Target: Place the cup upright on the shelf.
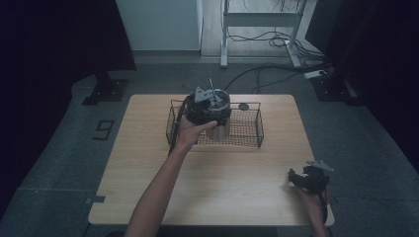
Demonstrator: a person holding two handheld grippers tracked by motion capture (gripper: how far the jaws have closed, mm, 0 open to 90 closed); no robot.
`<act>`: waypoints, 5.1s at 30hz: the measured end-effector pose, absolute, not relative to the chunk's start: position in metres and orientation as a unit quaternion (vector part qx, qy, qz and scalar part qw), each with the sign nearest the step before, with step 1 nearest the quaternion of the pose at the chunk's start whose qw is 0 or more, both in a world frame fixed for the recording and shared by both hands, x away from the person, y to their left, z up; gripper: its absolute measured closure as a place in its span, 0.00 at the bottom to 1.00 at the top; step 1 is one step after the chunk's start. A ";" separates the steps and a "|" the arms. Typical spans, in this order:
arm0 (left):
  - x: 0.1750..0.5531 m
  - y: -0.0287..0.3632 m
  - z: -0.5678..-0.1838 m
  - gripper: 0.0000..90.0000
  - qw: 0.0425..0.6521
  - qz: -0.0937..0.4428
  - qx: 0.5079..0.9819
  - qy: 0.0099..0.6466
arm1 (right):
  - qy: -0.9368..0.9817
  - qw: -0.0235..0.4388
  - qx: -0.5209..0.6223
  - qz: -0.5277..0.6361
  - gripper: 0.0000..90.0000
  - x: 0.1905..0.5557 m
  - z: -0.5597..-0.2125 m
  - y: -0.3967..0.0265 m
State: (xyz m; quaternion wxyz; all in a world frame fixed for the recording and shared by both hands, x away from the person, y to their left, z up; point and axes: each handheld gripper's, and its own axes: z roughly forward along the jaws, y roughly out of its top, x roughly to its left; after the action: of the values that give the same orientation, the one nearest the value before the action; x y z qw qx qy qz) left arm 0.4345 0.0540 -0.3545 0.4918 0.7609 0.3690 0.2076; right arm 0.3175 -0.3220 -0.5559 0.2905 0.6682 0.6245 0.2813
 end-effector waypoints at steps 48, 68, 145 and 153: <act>0.507 0.048 -0.404 0.05 0.453 0.216 0.748 0.433 | 0.622 0.291 0.670 0.281 0.15 0.316 -0.556 -0.322; 0.512 0.043 -0.450 0.05 0.418 0.205 0.761 0.452 | 0.622 0.291 0.670 0.280 0.15 0.316 -0.556 -0.322; 0.367 0.139 -0.462 0.05 0.461 0.191 0.766 0.406 | 0.621 0.292 0.673 0.278 0.15 0.317 -0.556 -0.322; 0.343 0.163 -0.483 0.06 0.442 0.185 0.771 0.420 | 0.620 0.292 0.673 0.278 0.15 0.317 -0.556 -0.322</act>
State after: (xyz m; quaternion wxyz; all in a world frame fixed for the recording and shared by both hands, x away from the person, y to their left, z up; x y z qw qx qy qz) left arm 0.3431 0.1627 -0.4827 0.4416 0.7711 0.4198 0.1849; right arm 0.3169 -0.3219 -0.5557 0.2923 0.6725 0.6203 0.2783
